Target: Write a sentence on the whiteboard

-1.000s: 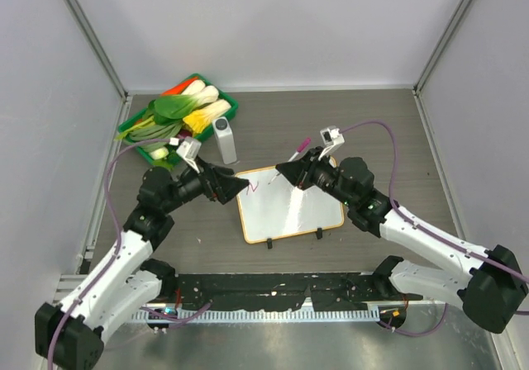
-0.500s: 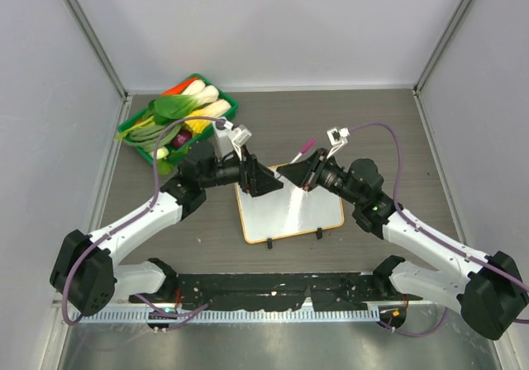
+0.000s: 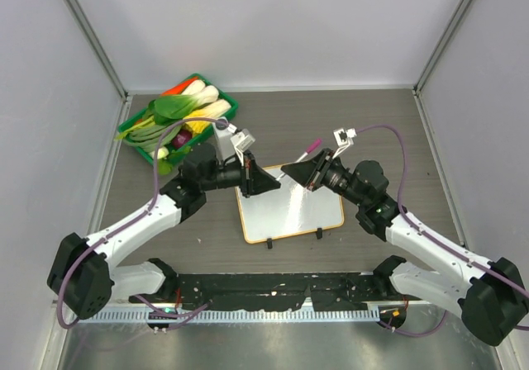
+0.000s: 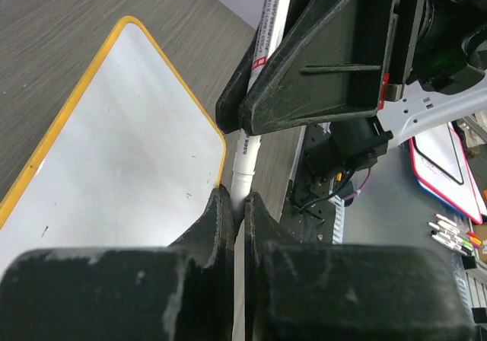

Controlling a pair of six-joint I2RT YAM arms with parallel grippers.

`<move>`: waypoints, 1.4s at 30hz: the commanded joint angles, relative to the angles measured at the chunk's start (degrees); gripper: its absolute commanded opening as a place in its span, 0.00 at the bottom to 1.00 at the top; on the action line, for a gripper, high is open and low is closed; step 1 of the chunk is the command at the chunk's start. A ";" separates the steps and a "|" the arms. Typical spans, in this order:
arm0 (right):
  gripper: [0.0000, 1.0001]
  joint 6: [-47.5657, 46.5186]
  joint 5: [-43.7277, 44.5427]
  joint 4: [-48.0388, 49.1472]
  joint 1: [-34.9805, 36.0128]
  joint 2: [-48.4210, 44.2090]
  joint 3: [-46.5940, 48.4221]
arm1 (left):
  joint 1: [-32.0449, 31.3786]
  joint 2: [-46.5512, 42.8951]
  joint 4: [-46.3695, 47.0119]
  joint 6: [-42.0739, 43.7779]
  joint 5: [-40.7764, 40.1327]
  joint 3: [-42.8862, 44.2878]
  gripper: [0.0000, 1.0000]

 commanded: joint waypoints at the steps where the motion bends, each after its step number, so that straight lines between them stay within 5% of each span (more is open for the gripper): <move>1: 0.16 -4.72 -0.90 -3.13 -0.15 -2.92 2.15 | 0.35 -3.82 -2.23 2.10 -3.49 1.54 0.00; 6: 0.76 -8.42 -1.42 -10.33 -0.86 -5.12 3.74 | 0.35 -5.67 -6.71 3.07 -2.88 2.77 0.00; 7: 0.77 -8.51 -2.38 -10.96 -1.64 -5.30 3.92 | 0.26 -6.19 -7.07 3.16 -2.71 2.77 0.00; 17: 0.79 1.77 -21.54 12.37 -4.99 -3.89 -1.97 | 0.35 -7.25 -13.22 5.53 1.77 5.40 0.00; 25: 0.86 0.81 -25.68 14.26 -4.99 -2.32 -1.36 | 0.26 -5.23 -18.41 7.55 8.19 9.01 0.00; 42: 0.44 7.13 -30.43 22.78 -4.73 4.46 -0.04 | -0.27 -4.70 -19.46 8.26 9.60 9.10 0.00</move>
